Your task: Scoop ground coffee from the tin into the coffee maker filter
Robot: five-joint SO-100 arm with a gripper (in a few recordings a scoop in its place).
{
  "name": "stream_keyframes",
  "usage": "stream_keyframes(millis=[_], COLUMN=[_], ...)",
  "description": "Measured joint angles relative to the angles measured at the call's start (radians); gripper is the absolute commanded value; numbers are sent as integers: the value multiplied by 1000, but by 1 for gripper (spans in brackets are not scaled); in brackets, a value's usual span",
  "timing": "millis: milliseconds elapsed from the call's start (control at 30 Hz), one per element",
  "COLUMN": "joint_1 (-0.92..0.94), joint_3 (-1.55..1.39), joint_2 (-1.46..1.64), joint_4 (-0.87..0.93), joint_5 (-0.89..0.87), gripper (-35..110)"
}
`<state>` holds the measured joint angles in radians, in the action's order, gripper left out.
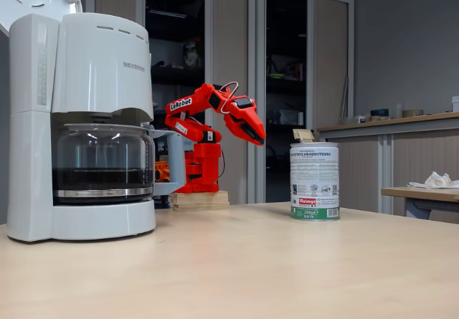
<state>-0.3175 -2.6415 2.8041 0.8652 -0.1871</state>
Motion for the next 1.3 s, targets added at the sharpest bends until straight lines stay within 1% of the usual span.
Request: stream_keyframes(millis=[100, 233, 300, 433, 567, 833, 1033, 1300], joint_1=[35, 83, 89, 107, 129, 207, 229, 229], joint_3=[-3, -12, -12, -25, -94, -236, -307, -344], joint_2=[0, 0, 0, 25, 117, 314, 488, 509], joint_4=[0, 0, 0, 64, 83, 135, 275, 319], joint_5=[34, 23, -12, -163, -187, -58, -51, -55], gripper=[0, 0, 0, 0, 0, 0, 0, 0])
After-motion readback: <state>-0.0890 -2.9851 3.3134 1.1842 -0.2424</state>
